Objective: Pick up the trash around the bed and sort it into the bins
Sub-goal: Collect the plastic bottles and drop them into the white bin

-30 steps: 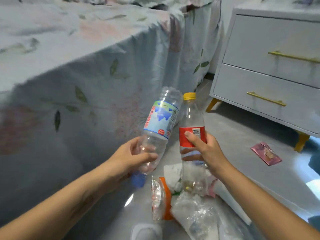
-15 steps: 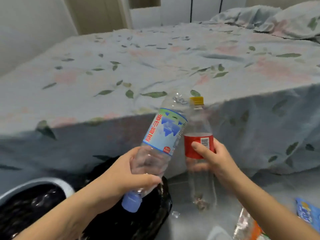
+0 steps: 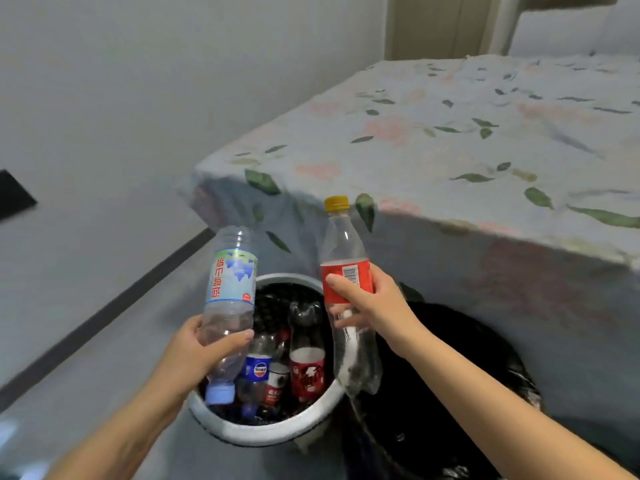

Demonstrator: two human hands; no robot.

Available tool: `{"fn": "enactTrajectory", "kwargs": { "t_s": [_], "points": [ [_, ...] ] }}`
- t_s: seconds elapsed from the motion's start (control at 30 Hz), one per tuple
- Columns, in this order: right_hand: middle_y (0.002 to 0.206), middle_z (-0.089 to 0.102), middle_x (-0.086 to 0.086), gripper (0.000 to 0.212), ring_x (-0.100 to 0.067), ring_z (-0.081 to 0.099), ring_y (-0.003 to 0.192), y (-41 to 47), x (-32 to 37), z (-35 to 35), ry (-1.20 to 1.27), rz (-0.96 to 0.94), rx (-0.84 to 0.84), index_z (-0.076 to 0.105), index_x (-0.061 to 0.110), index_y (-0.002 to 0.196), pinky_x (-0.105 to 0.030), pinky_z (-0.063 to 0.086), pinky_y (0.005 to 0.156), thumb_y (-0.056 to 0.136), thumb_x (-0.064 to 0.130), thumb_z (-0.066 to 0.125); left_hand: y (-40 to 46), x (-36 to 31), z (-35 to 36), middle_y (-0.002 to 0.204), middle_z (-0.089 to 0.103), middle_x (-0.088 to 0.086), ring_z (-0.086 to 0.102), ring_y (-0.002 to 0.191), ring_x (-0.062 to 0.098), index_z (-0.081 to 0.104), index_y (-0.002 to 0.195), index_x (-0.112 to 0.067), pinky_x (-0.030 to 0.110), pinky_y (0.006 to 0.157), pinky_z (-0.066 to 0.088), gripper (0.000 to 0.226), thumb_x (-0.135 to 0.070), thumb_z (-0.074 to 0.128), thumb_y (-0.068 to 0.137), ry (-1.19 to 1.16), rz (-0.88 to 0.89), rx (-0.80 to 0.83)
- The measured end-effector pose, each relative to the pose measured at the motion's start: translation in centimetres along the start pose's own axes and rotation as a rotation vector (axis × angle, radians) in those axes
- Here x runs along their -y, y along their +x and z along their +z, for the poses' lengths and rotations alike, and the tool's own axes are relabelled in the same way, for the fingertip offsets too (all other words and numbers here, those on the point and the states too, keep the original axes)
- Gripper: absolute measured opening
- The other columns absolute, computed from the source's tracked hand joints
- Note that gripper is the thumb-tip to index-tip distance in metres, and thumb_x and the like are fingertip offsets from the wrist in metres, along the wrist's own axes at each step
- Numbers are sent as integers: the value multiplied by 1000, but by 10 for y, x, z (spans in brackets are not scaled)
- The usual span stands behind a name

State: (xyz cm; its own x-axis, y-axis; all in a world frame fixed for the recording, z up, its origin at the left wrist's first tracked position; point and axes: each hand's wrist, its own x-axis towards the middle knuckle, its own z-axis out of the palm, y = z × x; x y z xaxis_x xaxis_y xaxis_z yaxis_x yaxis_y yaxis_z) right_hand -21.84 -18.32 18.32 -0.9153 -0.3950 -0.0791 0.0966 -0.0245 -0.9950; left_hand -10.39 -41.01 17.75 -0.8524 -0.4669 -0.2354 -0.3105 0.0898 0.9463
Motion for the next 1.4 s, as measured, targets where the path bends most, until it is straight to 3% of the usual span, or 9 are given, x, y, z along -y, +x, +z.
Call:
{"fn": "enactTrajectory", "kwargs": {
  "t_s": [0.1, 0.23, 0.4, 0.57, 0.73, 1.0, 1.13, 1.3, 1.4],
  "points": [
    [91, 72, -4, 36, -25, 72, 77, 23, -9, 38, -98, -10, 36, 61, 25, 96, -44, 61, 72, 69, 40, 80, 18, 19, -17, 94, 73, 8, 69, 77, 20, 61, 94, -17, 31, 69, 54, 68, -40, 91, 38, 8, -71, -109],
    [88, 71, 4, 49, -17, 71, 80, 49, -28, 69, -243, 5, 22, 61, 30, 93, -39, 61, 71, 56, 57, 76, 45, 36, -13, 95, 74, 5, 72, 81, 19, 59, 108, -13, 31, 67, 56, 90, -45, 94, 32, 51, -112, -139],
    [71, 70, 5, 26, -13, 69, 70, 70, -60, 76, -336, 37, -61, 62, 25, 70, -42, 60, 74, 66, 45, 78, 68, 59, 5, 85, 76, 5, 74, 79, 20, 67, 91, -20, 41, 76, 61, 65, -40, 93, 35, 152, -133, -129],
    [79, 73, 5, 46, -10, 69, 74, 70, -73, 77, -397, 92, -67, 67, 24, 88, -39, 60, 72, 59, 59, 73, 78, 77, 23, 107, 60, 11, 65, 99, 27, 35, 121, -2, 41, 85, 56, 101, -27, 95, 44, 331, -301, -93],
    [95, 66, 5, 55, -6, 61, 82, 54, -77, 78, -488, 73, -50, 58, 17, 100, -11, 40, 60, 63, 52, 79, 74, 82, 29, 112, 55, 12, 57, 111, 30, 27, 131, -1, 40, 93, 50, 96, -6, 88, 57, 368, -437, -39],
    [108, 53, -4, 61, -17, 52, 93, 42, -84, 73, -768, 75, -21, 46, 17, 104, -25, 39, 73, 61, 47, 78, 74, 76, 29, 121, 61, 23, 57, 108, 34, 51, 126, 5, 46, 91, 47, 58, -1, 76, 73, 406, -577, 67],
    [113, 56, -6, 70, -19, 52, 90, 40, -80, 66, -870, 176, 58, 43, 13, 110, -28, 40, 71, 63, 53, 77, 73, 74, 32, 124, 57, 20, 53, 117, 32, 47, 126, 4, 41, 97, 45, 59, -4, 77, 75, 482, -548, 81],
    [112, 57, -6, 87, -22, 57, 103, 34, -57, 58, -923, 207, 141, 41, 4, 123, -28, 45, 75, 65, 58, 76, 68, 43, 27, 73, 51, -2, 53, 80, 17, 57, 86, -10, 20, 56, 39, 24, -23, 76, 77, 788, -299, 126],
    [103, 62, -3, 70, -23, 60, 98, 21, -28, 27, -957, 55, 36, 48, 10, 118, -34, 50, 80, 74, 61, 63, 65, 3, 26, 90, 63, -1, 59, 93, 20, 61, 90, -14, 26, 72, 50, 20, -31, 68, 81, 1051, -7, 135]
  ]
}}
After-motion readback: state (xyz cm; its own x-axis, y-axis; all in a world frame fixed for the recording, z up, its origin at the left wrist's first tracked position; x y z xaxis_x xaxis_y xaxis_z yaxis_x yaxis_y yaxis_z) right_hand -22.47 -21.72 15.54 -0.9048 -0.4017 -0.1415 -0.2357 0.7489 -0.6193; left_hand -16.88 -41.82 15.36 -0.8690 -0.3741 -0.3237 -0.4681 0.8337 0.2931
